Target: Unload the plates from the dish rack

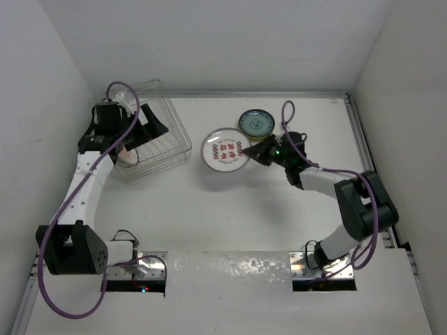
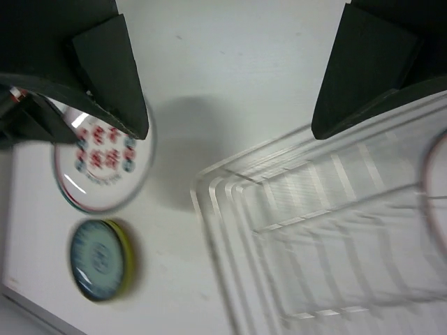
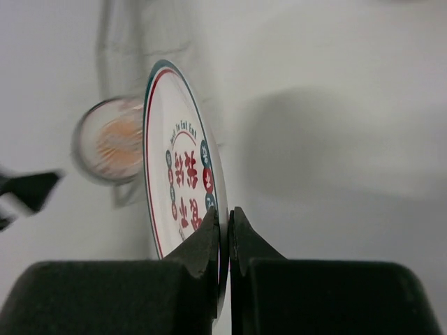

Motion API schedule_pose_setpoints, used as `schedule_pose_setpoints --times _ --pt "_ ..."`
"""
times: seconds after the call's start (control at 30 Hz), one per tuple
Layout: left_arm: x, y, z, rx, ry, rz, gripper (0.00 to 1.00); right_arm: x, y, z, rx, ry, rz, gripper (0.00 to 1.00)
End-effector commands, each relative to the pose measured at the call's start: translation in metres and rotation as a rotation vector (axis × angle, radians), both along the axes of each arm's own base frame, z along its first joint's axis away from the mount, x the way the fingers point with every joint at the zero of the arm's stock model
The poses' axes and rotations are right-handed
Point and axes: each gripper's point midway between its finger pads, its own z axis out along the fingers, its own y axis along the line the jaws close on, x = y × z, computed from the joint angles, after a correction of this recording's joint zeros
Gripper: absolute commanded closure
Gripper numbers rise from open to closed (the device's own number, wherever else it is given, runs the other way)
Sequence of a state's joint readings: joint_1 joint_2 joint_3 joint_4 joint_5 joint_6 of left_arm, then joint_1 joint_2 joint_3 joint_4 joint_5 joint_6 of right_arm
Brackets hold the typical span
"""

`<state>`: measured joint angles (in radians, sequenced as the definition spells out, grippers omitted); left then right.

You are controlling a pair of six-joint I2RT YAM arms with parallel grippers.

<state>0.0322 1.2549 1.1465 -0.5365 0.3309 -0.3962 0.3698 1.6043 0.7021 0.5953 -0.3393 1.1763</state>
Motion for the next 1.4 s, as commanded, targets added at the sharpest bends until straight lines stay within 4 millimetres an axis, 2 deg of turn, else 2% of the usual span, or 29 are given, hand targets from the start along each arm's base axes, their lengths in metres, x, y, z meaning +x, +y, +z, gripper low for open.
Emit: schedule_pose_setpoints --times 0.0,0.03,0.07,0.13,0.27,0.33,0.37,0.4,0.43,0.5,0.57,0.6,0.63,0.67,0.7,0.73,0.77,0.83,0.87,0.93,0.97,1.07,1.27,1.37 --pt "-0.009 0.068 0.037 0.295 -0.076 0.269 0.00 -0.009 -0.061 -0.021 -0.168 0.032 -0.148 1.00" --pt "-0.011 0.068 0.037 0.296 -0.068 0.269 0.00 -0.009 -0.068 -0.021 -0.188 0.038 -0.185 1.00" --pt "-0.015 0.082 0.041 0.342 -0.069 0.335 0.00 -0.015 -0.083 -0.035 -0.245 0.048 -0.202 1.00" --pt "-0.019 0.094 0.044 0.373 -0.069 0.399 0.00 -0.024 -0.099 -0.050 -0.315 0.074 -0.203 1.00" --pt "-0.022 0.111 0.037 0.416 -0.032 0.493 0.00 -0.031 -0.112 -0.076 -0.380 0.129 -0.187 0.99" --pt "-0.024 0.118 0.035 0.433 -0.021 0.534 0.00 -0.032 -0.116 -0.088 -0.401 0.151 -0.183 0.90" --pt "-0.024 0.120 0.033 0.438 -0.015 0.543 0.00 -0.032 -0.117 -0.091 -0.409 0.154 -0.180 0.83" --pt "-0.025 0.121 0.032 0.443 -0.013 0.551 0.00 -0.032 -0.117 -0.097 -0.414 0.160 -0.169 0.37" --pt "-0.025 0.124 0.031 0.455 -0.009 0.564 0.00 -0.031 -0.116 -0.097 -0.422 0.163 -0.163 0.24" --pt "-0.024 0.128 0.031 0.468 -0.002 0.579 0.00 -0.033 -0.117 -0.103 -0.444 0.181 -0.147 0.18" --pt "-0.024 0.134 0.029 0.489 0.013 0.604 0.00 -0.029 -0.126 -0.100 -0.511 0.159 -0.161 0.05" --pt "-0.024 0.136 0.028 0.496 0.018 0.610 0.01 -0.040 -0.133 -0.107 -0.577 0.207 -0.153 0.01" --pt "-0.021 0.139 0.027 0.508 0.026 0.624 0.01 -0.031 -0.145 -0.092 -0.684 0.165 -0.217 0.01" --pt "-0.020 0.141 0.025 0.513 0.036 0.630 0.02 -0.033 -0.156 -0.088 -0.799 0.149 -0.212 0.01" --pt "-0.018 0.142 0.024 0.519 0.046 0.634 0.03 -0.045 -0.166 -0.089 -0.888 0.185 -0.209 0.01" --pt "-0.015 0.146 0.022 0.536 0.065 0.648 0.04 -0.046 -0.171 -0.081 -0.939 0.161 -0.220 0.01" --pt "-0.013 0.148 0.020 0.543 0.076 0.655 0.06 -0.047 -0.171 -0.071 -0.930 0.131 -0.225 0.01" --pt "-0.004 0.152 0.017 0.559 0.098 0.666 0.08 -0.053 -0.169 -0.068 -0.915 0.105 -0.212 0.01" --pt "-0.002 0.153 0.014 0.562 0.111 0.668 0.16 -0.054 -0.165 -0.061 -0.891 0.074 -0.202 0.01" --pt "0.008 0.156 0.007 0.569 0.139 0.669 0.23 -0.059 -0.160 -0.063 -0.868 0.061 -0.174 0.01" --pt "0.010 0.159 0.003 0.573 0.157 0.670 0.30 -0.060 -0.156 -0.063 -0.854 0.056 -0.158 0.01" --pt "0.021 0.165 -0.005 0.576 0.193 0.672 0.37 -0.067 -0.143 -0.068 -0.804 0.052 -0.098 0.01" --pt "0.027 0.180 -0.011 0.599 0.237 0.707 0.38 -0.072 -0.130 -0.070 -0.753 0.034 -0.050 0.01" --pt "0.027 0.183 -0.022 0.605 0.266 0.698 0.40 -0.072 -0.128 -0.071 -0.743 0.030 -0.043 0.01"
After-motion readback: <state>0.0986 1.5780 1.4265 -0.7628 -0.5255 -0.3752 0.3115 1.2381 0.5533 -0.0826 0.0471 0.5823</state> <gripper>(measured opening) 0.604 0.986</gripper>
